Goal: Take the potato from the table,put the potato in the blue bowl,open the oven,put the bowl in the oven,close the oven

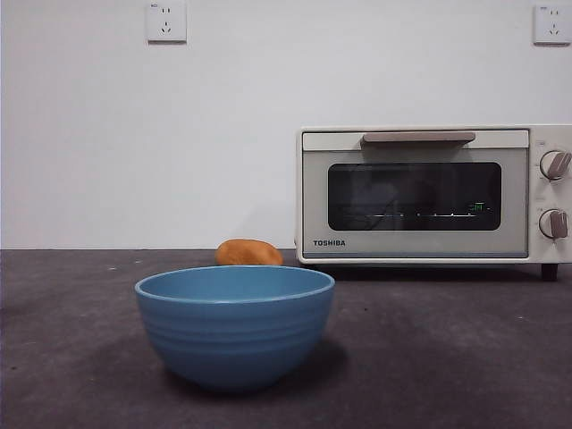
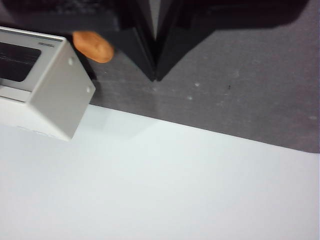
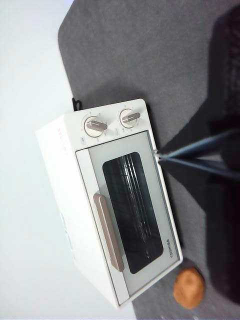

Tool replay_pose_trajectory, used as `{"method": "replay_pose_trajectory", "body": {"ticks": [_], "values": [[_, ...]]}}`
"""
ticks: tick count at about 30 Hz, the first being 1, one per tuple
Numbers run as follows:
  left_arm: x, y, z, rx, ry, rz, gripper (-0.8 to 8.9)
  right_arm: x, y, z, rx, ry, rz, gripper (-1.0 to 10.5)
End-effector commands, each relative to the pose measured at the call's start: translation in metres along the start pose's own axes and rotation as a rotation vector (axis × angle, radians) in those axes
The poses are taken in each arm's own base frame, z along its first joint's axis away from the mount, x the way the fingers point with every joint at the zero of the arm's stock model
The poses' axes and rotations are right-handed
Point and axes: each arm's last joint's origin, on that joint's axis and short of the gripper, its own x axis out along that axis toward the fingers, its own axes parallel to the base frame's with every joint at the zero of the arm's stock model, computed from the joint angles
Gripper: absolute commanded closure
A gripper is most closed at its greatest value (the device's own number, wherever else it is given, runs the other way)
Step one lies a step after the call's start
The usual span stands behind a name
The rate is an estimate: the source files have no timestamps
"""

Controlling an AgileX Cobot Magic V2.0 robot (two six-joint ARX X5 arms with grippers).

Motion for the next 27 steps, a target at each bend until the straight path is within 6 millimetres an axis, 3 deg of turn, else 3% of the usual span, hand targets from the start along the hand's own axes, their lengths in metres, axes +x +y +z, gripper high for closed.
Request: {"method": "replay_pose_trajectory", "body": {"ticks": [1,10,16,22,27], "values": [[0.0,-0.008,0.02,-0.01,0.047,-0.027,8.19,0.002,0.006,0.025,-0.028,0.053,-0.001,9.5],[0.012,-0.024,0.075,-0.024,0.252,0.032,8.18,0.024,0.021,0.093,-0.08,0.306,-0.047,9.5],[0.023,-0.031,0.098,-0.033,0.41,0.078,8.18,0.053,0.027,0.12,-0.057,0.406,-0.001,9.5],[0.035,-0.035,0.103,0.007,0.57,0.014,8.18,0.09,0.043,0.134,-0.074,0.503,0.337,9.5],[0.046,-0.034,0.096,0.018,0.679,-0.066,8.18,0.119,0.075,0.138,-0.148,0.578,0.418,9.5]]}}
